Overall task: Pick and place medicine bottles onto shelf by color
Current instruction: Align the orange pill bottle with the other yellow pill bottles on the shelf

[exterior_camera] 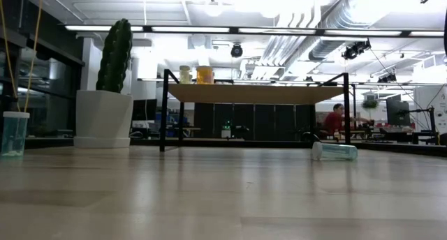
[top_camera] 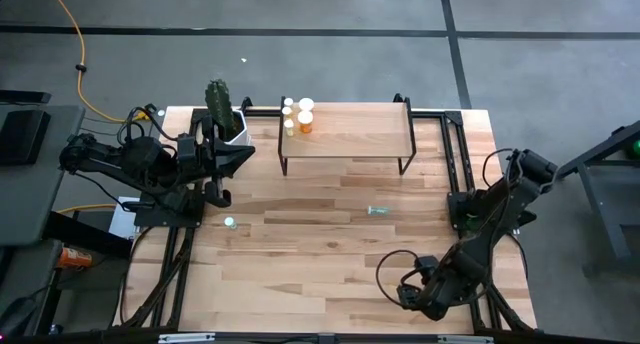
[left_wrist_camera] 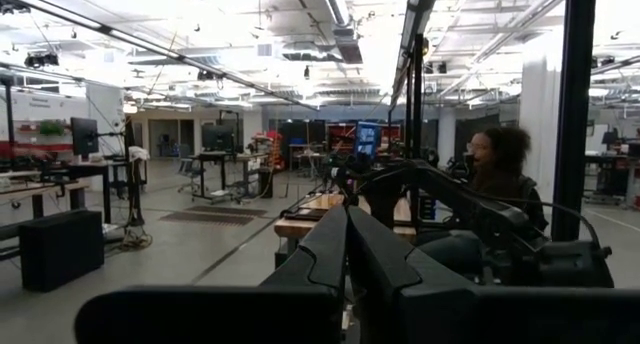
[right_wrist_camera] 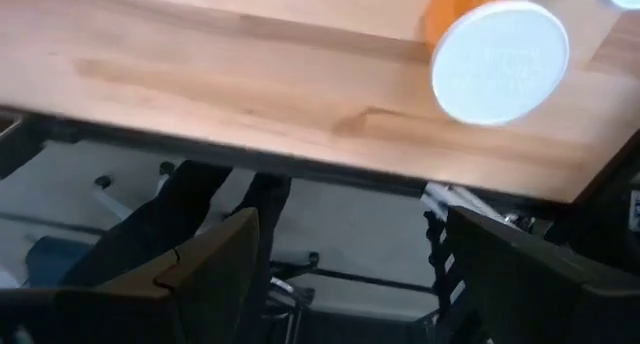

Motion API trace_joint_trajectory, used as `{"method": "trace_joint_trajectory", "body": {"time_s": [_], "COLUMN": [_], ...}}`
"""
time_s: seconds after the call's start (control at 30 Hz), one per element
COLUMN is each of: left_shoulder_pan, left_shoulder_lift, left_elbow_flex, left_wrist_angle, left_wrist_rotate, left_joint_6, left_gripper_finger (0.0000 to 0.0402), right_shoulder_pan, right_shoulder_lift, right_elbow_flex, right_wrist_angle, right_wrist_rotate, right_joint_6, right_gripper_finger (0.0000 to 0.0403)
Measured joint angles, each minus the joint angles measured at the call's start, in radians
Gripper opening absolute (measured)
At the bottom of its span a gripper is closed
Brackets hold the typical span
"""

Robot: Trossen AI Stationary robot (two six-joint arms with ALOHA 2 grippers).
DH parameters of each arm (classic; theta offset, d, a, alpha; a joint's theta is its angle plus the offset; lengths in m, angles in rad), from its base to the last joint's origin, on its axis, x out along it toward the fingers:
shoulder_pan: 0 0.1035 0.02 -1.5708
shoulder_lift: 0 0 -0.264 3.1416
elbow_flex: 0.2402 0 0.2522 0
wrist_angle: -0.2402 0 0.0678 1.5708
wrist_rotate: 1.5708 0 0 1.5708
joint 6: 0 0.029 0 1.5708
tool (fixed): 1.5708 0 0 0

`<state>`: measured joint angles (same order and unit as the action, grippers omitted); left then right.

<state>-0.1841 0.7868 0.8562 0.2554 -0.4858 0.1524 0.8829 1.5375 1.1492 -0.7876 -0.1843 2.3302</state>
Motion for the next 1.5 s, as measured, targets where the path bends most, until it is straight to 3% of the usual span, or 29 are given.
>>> {"method": "trace_joint_trajectory", "body": {"time_s": [0.4, 1.07, 1.5], "left_shoulder_pan": [0.0, 0.0, 0.0], "left_shoulder_lift": [0.0, 0.0, 0.0], "left_elbow_flex": [0.0, 0.0, 0.0], "left_wrist_angle": [0.0, 0.0, 0.002], "left_wrist_rotate": [0.0, -0.021, -0.027], "left_joint_6": [0.009, 0.006, 0.008], "left_gripper_finger": [0.0003, 0.0003, 0.0003], "right_shoulder_pan": [-0.008, -0.008, -0.02], "right_shoulder_lift": [0.052, 0.055, 0.126], "right_elbow_flex": [0.0, -0.088, -0.088], "right_wrist_angle": [-0.214, -0.143, -0.124], "right_wrist_rotate": [-0.027, -0.054, -0.054], "right_joint_6": [0.0, -0.016, -0.018], "right_gripper_finger": [0.0314, 0.0314, 0.026]}}
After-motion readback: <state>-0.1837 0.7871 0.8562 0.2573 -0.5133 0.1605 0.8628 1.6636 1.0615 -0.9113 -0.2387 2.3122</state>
